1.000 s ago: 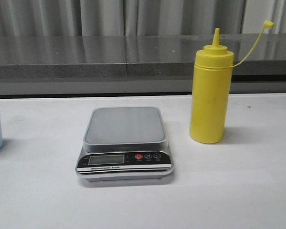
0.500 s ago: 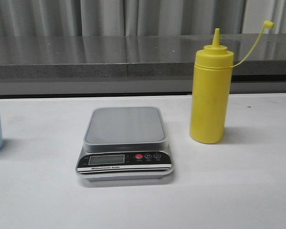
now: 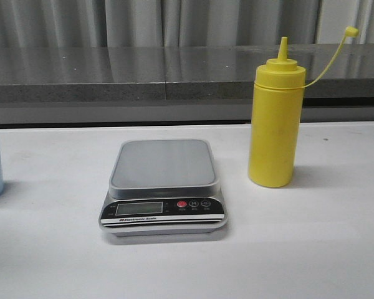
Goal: Pour seasoning into cup on scale with both arms
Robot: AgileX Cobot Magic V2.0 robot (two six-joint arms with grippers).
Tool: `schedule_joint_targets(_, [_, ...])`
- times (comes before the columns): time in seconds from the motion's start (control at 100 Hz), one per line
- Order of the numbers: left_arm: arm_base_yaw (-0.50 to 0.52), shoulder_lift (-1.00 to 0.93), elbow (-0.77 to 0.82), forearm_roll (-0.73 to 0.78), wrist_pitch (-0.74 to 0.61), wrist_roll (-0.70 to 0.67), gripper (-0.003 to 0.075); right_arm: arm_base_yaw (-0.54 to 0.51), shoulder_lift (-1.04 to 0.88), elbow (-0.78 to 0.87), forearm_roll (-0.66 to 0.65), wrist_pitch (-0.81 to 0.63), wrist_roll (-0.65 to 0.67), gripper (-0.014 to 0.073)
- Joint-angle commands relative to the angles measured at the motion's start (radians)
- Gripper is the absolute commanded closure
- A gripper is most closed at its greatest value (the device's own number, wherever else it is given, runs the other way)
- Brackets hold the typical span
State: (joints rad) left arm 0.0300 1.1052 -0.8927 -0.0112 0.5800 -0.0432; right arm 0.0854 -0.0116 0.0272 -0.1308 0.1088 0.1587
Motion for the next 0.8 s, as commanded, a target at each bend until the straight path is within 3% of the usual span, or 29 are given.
schedule_joint_targets(0.0, [-0.001, 0.035, -0.068, -0.009, -0.047, -0.005, 0.0740, -0.007, -0.020, -0.021, -0.001, -0.083, -0.003, 0.0662])
schedule_joint_targets(0.13, [-0.001, 0.098, -0.109, -0.009, -0.038, -0.005, 0.0736, -0.007, -0.020, -0.021, -0.001, -0.083, -0.003, 0.0662])
schedule_joint_targets(0.22, [-0.001, 0.125, -0.116, -0.009, -0.029, -0.003, 0.0673, -0.007, -0.020, -0.021, -0.001, -0.083, -0.003, 0.0662])
schedule_joint_targets(0.32, [-0.001, 0.145, -0.116, -0.009, -0.010, -0.003, 0.0496, -0.007, -0.020, -0.021, -0.001, -0.083, -0.003, 0.0662])
schedule_joint_targets(0.42, [-0.001, 0.164, -0.116, -0.009, -0.004, -0.003, 0.0248, -0.007, -0.020, -0.021, -0.001, -0.083, -0.003, 0.0662])
schedule_joint_targets(0.49, [-0.001, 0.174, -0.116, -0.009, -0.012, -0.003, 0.0150, -0.007, -0.020, -0.021, -0.001, -0.083, -0.003, 0.0662])
schedule_joint_targets(0.79, [-0.001, 0.216, -0.116, -0.009, -0.034, -0.003, 0.0134, -0.007, -0.020, -0.021, -0.001, -0.083, -0.003, 0.0662])
